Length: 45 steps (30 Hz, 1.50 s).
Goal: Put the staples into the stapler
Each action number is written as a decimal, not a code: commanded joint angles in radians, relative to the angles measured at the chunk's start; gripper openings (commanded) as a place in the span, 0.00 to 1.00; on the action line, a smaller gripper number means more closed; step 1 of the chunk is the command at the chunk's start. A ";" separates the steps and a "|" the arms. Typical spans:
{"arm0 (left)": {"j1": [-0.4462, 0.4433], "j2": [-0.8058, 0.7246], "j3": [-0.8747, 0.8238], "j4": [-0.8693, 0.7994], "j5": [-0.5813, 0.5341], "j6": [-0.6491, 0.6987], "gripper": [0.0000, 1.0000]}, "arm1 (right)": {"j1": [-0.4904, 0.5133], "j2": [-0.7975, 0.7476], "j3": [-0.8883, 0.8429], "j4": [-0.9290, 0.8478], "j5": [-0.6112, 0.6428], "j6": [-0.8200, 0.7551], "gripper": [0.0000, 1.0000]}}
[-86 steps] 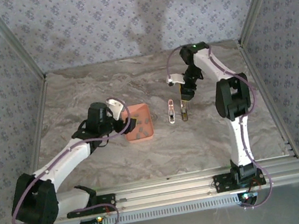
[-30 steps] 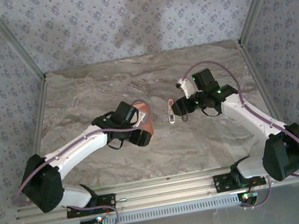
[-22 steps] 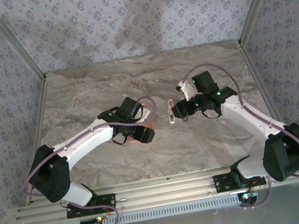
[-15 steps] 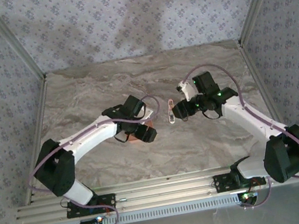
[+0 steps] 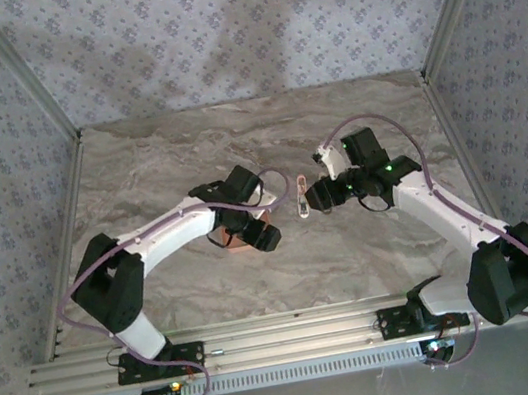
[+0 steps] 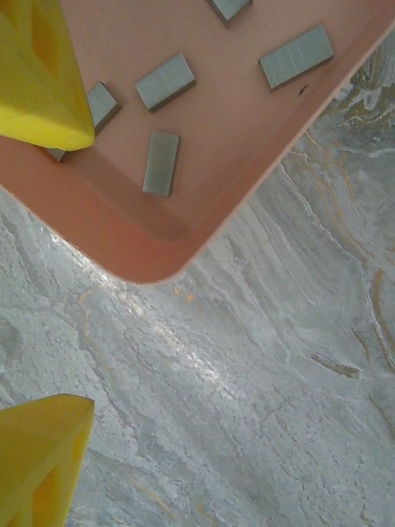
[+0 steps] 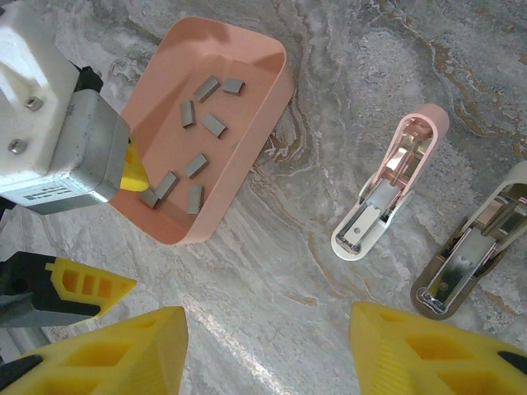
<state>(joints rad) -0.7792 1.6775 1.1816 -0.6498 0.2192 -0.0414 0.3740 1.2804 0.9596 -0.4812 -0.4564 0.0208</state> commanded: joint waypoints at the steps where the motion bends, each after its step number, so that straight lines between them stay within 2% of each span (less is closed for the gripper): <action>1: -0.004 0.023 0.026 -0.022 0.036 0.022 0.78 | 0.006 -0.023 -0.013 -0.011 0.011 0.021 0.55; 19: -0.037 0.077 0.040 -0.068 0.086 0.035 0.76 | 0.007 -0.039 -0.020 -0.012 0.022 0.028 0.55; 45: -0.104 0.047 0.026 -0.044 0.243 0.020 0.75 | 0.015 -0.043 -0.018 -0.006 0.041 0.039 0.54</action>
<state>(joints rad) -0.8738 1.7435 1.1965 -0.6971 0.4191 -0.0193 0.3782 1.2564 0.9466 -0.4812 -0.4332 0.0418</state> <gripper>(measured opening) 0.752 0.545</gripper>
